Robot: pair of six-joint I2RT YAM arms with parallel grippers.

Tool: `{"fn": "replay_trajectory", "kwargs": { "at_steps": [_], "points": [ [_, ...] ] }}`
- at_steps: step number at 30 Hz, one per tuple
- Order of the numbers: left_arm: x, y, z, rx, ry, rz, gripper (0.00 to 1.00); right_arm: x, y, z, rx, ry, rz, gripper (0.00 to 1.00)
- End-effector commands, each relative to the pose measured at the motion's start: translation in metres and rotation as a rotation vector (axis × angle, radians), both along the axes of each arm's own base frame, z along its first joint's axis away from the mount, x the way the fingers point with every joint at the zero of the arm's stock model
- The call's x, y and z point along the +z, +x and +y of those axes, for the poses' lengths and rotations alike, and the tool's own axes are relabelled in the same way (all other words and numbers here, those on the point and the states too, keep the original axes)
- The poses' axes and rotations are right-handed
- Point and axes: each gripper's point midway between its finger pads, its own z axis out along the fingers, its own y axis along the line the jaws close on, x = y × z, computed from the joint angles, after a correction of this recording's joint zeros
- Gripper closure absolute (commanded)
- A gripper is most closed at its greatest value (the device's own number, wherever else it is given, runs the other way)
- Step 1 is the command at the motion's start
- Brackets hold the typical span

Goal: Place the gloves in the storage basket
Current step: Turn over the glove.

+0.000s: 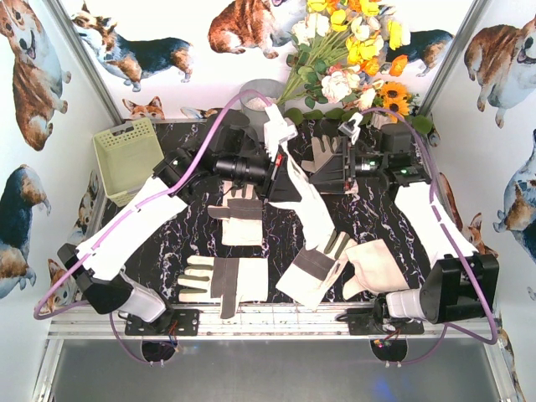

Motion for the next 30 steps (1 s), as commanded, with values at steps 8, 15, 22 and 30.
{"fn": "replay_trajectory", "kwargs": {
  "at_steps": [8,15,22,30],
  "points": [
    [0.01,0.0,-0.005,-0.03,-0.004,-0.015,1.0,0.037,-0.02,0.016,0.147,0.113,-0.017,0.22],
    [0.012,0.002,-0.003,-0.014,-0.007,-0.027,1.0,0.056,-0.011,0.025,0.124,0.181,-0.052,0.59],
    [0.001,0.007,0.006,0.053,0.026,-0.021,1.0,0.061,-0.001,0.027,0.078,0.201,-0.083,0.95],
    [-0.017,0.053,0.052,0.379,0.134,-0.015,1.0,0.032,0.013,0.019,-0.112,-0.02,-0.186,1.0]
  ]
}}
